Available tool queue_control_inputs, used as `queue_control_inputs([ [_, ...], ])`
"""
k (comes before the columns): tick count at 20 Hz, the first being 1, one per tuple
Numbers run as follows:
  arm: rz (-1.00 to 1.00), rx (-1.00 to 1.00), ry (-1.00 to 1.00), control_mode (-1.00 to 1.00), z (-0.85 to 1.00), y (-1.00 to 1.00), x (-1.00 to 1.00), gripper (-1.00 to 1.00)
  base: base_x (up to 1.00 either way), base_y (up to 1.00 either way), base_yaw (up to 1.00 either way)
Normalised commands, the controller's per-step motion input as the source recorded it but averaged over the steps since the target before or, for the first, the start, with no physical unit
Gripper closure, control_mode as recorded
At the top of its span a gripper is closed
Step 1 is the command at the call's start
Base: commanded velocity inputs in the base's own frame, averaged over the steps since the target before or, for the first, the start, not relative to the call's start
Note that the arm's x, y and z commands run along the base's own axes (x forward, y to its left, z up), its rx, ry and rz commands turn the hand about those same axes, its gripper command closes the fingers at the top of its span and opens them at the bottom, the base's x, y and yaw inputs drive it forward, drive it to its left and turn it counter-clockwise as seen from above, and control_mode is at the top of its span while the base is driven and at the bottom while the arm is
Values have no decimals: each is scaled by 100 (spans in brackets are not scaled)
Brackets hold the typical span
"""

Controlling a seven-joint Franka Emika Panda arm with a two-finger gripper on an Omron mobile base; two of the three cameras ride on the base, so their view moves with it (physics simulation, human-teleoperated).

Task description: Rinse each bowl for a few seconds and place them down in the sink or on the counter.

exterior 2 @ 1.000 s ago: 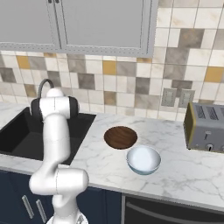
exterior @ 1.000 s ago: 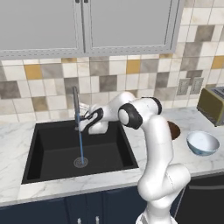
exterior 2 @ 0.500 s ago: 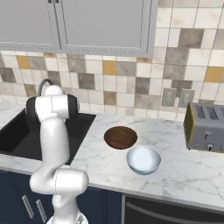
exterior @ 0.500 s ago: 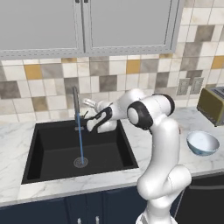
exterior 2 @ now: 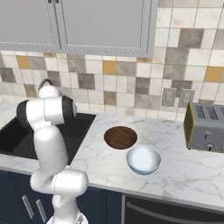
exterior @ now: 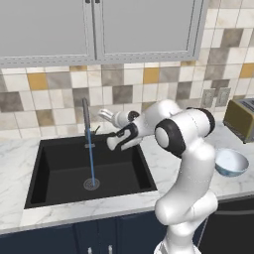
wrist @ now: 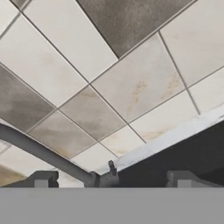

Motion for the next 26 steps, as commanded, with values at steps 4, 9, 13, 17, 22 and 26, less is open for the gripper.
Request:
queue_control_inputs([
  [4, 1, 0, 6, -100, 32, -15, -31, -100, 0, 0, 0],
  [9, 3, 0, 3, -100, 34, -19, -27, -100, 0, 0, 0],
  [13, 3, 0, 2, -100, 28, -11, -26, -100, 0, 0, 0],
  [17, 3, 0, 2, -100, 28, -13, -25, -100, 0, 0, 0],
  [22, 3, 0, 2, -100, 30, -22, -24, -100, 0, 0, 0],
  [26, 2, 0, 4, -100, 35, -21, -27, -100, 0, 0, 0],
])
